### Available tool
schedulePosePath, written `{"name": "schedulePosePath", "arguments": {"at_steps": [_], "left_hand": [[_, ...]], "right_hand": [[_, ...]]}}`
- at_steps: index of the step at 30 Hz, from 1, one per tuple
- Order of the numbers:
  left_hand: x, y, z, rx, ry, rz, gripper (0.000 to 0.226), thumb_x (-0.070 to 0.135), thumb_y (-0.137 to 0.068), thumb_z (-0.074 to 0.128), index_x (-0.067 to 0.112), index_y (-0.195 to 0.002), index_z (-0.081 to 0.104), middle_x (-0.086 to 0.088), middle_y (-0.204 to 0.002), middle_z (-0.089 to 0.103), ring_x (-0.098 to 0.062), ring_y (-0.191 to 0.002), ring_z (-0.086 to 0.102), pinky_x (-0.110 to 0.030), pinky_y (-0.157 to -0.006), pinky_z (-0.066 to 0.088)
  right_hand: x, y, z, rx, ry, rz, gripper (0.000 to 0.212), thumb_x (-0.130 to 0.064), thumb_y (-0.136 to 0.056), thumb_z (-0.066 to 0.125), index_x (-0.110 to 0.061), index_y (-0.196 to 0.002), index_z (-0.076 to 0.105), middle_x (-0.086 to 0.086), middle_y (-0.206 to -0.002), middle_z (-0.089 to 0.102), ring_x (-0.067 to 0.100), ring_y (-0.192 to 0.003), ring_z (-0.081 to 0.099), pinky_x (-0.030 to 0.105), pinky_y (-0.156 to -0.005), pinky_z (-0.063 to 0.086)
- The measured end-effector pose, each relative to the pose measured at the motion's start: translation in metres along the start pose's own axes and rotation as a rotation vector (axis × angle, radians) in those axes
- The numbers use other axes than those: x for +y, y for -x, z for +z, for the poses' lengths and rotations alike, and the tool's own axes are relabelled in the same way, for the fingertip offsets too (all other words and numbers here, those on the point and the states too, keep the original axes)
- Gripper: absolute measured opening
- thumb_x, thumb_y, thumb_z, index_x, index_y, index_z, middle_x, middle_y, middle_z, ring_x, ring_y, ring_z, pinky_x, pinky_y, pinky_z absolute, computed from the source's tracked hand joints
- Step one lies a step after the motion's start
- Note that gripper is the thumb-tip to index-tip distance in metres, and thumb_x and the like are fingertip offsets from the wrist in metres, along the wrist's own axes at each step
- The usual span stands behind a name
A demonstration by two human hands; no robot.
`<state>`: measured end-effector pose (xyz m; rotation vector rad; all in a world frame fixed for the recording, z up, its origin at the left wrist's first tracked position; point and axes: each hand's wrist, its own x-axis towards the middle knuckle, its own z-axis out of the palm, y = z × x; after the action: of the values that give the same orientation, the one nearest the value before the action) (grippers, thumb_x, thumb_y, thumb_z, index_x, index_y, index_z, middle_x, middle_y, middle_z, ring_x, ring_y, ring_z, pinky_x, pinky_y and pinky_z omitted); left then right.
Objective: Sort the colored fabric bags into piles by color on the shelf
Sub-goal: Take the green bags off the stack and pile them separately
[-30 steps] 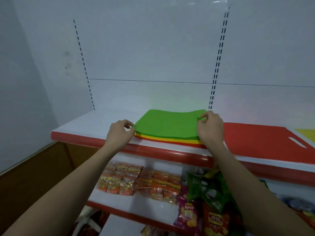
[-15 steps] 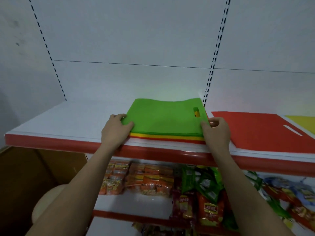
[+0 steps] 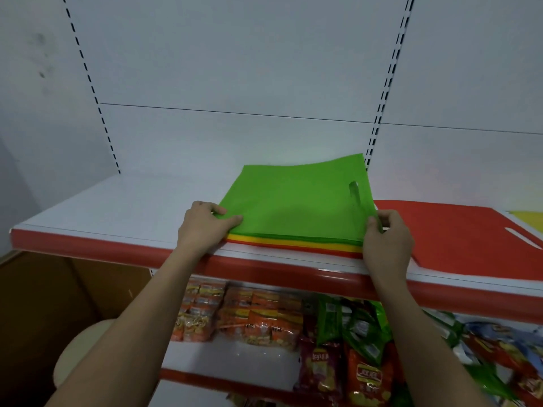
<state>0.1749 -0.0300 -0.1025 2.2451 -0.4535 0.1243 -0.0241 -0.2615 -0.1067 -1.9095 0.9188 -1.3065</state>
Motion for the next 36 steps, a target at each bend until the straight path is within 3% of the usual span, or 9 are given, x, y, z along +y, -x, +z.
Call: {"name": "schedulePosePath", "arguments": {"at_steps": [3, 6, 9, 12, 16, 20, 26, 31, 36], "left_hand": [[-0.002, -0.002, 0.0, -0.011, 0.027, 0.006, 0.051, 0.052, -0.073, 0.078, 0.015, -0.058, 0.047, -0.008, -0.079, 0.052, -0.031, -0.079, 0.055, -0.034, -0.059, 0.035], [0.001, -0.004, -0.002, -0.05, -0.038, 0.01, 0.056, 0.065, -0.065, 0.068, 0.013, -0.087, 0.067, -0.015, -0.113, 0.058, -0.036, -0.11, 0.053, -0.044, -0.088, 0.047], [0.018, 0.0, -0.009, 0.001, -0.214, -0.022, 0.052, 0.053, -0.08, 0.07, 0.021, -0.121, 0.064, -0.006, -0.137, 0.043, -0.031, -0.133, 0.03, -0.046, -0.107, 0.031], [0.041, 0.004, -0.023, 0.095, -0.224, 0.046, 0.035, 0.036, -0.085, 0.07, 0.017, -0.115, 0.067, -0.008, -0.129, 0.051, -0.032, -0.128, 0.035, -0.041, -0.1, 0.032], [0.049, 0.001, -0.044, -0.039, 0.173, 0.091, 0.014, 0.006, -0.088, 0.064, 0.007, -0.102, 0.064, -0.019, -0.106, 0.067, -0.033, -0.092, 0.064, -0.038, -0.077, 0.054], [0.054, 0.013, -0.06, -0.277, 0.528, 0.07, 0.055, -0.013, -0.09, 0.052, 0.014, -0.138, 0.049, -0.018, -0.1, 0.065, -0.024, -0.074, 0.064, -0.038, -0.068, 0.06], [0.077, 0.03, -0.058, -0.472, 0.581, 0.138, 0.06, -0.017, -0.089, 0.041, 0.014, -0.139, 0.053, -0.015, -0.119, 0.059, -0.024, -0.087, 0.056, -0.032, -0.073, 0.057], [0.106, 0.066, -0.037, -0.537, 0.449, 0.244, 0.05, -0.008, -0.09, 0.052, 0.005, -0.138, 0.054, -0.015, -0.106, 0.06, -0.017, -0.074, 0.055, -0.025, -0.063, 0.052], [0.144, 0.108, -0.016, -0.642, 0.478, 0.354, 0.058, -0.005, -0.086, 0.064, 0.007, -0.141, 0.05, -0.016, -0.131, 0.058, -0.015, -0.083, 0.061, -0.024, -0.069, 0.051]], "right_hand": [[-0.001, 0.002, -0.001, -0.024, 0.003, -0.033, 0.008, -0.012, -0.095, 0.055, -0.009, -0.1, 0.06, 0.004, -0.1, 0.052, 0.018, -0.089, 0.046, 0.025, -0.074, 0.029], [-0.004, -0.001, -0.002, -0.047, 0.007, -0.034, 0.006, -0.01, -0.094, 0.056, -0.008, -0.099, 0.059, 0.005, -0.104, 0.045, 0.015, -0.086, 0.042, 0.021, -0.07, 0.025], [-0.013, -0.006, 0.002, -0.079, 0.04, -0.059, 0.009, -0.008, -0.092, 0.059, -0.003, -0.098, 0.061, 0.014, -0.105, 0.047, 0.022, -0.085, 0.044, 0.021, -0.069, 0.023], [-0.029, -0.008, -0.002, -0.1, 0.065, -0.094, 0.013, -0.009, -0.09, 0.063, 0.001, -0.099, 0.063, 0.021, -0.108, 0.051, 0.033, -0.098, 0.05, 0.029, -0.081, 0.031], [-0.055, -0.013, -0.026, -0.117, 0.07, -0.04, 0.013, -0.011, -0.093, 0.057, -0.001, -0.101, 0.06, 0.018, -0.102, 0.061, 0.032, -0.094, 0.055, 0.035, -0.08, 0.039], [-0.068, -0.001, -0.052, -0.202, 0.069, 0.081, 0.032, -0.001, -0.093, 0.046, -0.016, -0.122, 0.047, 0.017, -0.098, 0.063, 0.032, -0.08, 0.062, 0.047, -0.072, 0.054], [-0.084, 0.021, -0.105, -0.226, 0.067, 0.139, 0.052, 0.016, -0.085, 0.036, -0.008, -0.123, 0.063, 0.013, -0.117, 0.062, 0.023, -0.058, 0.057, 0.024, -0.044, 0.045], [-0.088, 0.055, -0.169, -0.154, -0.003, 0.231, 0.042, 0.011, -0.087, 0.041, -0.01, -0.117, 0.061, 0.009, -0.093, 0.064, 0.027, -0.065, 0.06, 0.037, -0.058, 0.056], [-0.079, 0.08, -0.242, -0.048, 0.008, 0.274, 0.043, 0.008, -0.091, 0.048, -0.005, -0.132, 0.055, 0.017, -0.1, 0.062, 0.025, -0.077, 0.056, 0.039, -0.073, 0.055]]}}
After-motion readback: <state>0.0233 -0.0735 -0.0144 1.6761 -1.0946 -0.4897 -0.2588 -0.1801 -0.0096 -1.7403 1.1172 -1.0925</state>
